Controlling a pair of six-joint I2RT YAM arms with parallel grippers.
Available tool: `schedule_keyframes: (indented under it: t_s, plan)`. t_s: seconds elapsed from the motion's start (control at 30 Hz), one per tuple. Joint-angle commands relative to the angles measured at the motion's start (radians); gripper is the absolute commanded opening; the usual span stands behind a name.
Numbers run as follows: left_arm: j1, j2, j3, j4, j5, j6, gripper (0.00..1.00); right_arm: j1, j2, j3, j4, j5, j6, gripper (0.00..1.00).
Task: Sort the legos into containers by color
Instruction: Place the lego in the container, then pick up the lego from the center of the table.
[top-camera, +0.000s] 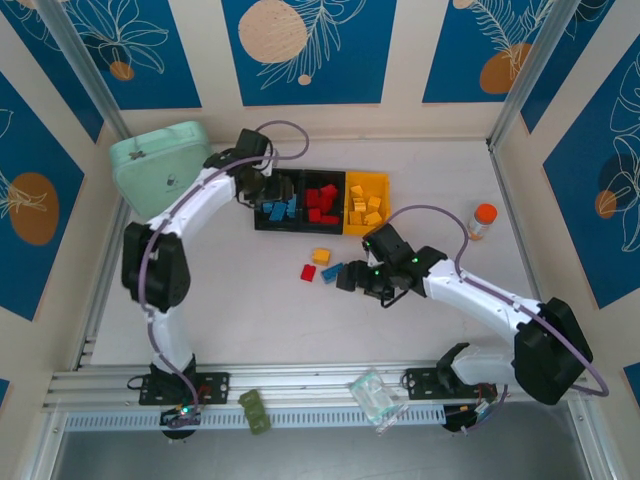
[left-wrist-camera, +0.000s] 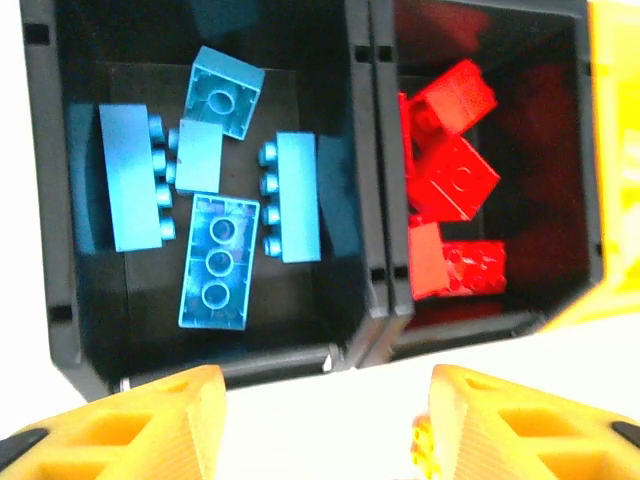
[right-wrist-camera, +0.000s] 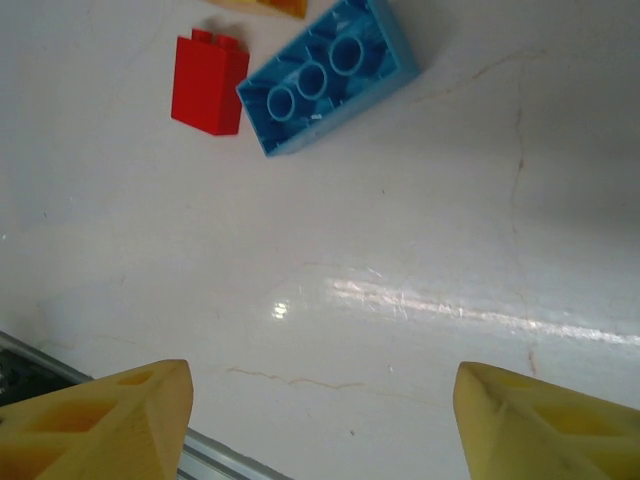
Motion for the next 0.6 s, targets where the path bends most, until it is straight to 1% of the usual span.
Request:
schedule_keyframes:
  t_s: [0.0, 0.13, 0.17, 0.37, 0.47, 0.57]
  plan:
    - [-0.007, -0.121, -0.17, 0.114, 0.08, -0.041, 0.56, 0.022, 0.063, 0.07, -0.06, 0.061, 0.054, 0.76]
    - [-0.013, -0.268, -0.384, 0.179, 0.111, -0.079, 0.57, 0.049, 0.146, 0.138, -0.079, 0.101, 0.109, 0.84]
    - [-0.015, -0.3, -0.431, 0.185, 0.115, -0.086, 0.57, 0.054, 0.17, 0.153, -0.083, 0.11, 0.122, 0.99]
    - [-0.026, -0.505, -0.653, 0.204, 0.125, -0.136, 0.57, 0.066, 0.296, 0.253, -0.108, 0.151, 0.155, 0.99]
    - [-0.031, -0.6, -0.74, 0.211, 0.125, -0.171, 0.58, 0.067, 0.356, 0.3, -0.113, 0.153, 0.167, 0.99]
    - [-0.036, -0.668, -0.798, 0.208, 0.123, -0.199, 0.58, 0.067, 0.412, 0.344, -0.14, 0.183, 0.195, 0.99]
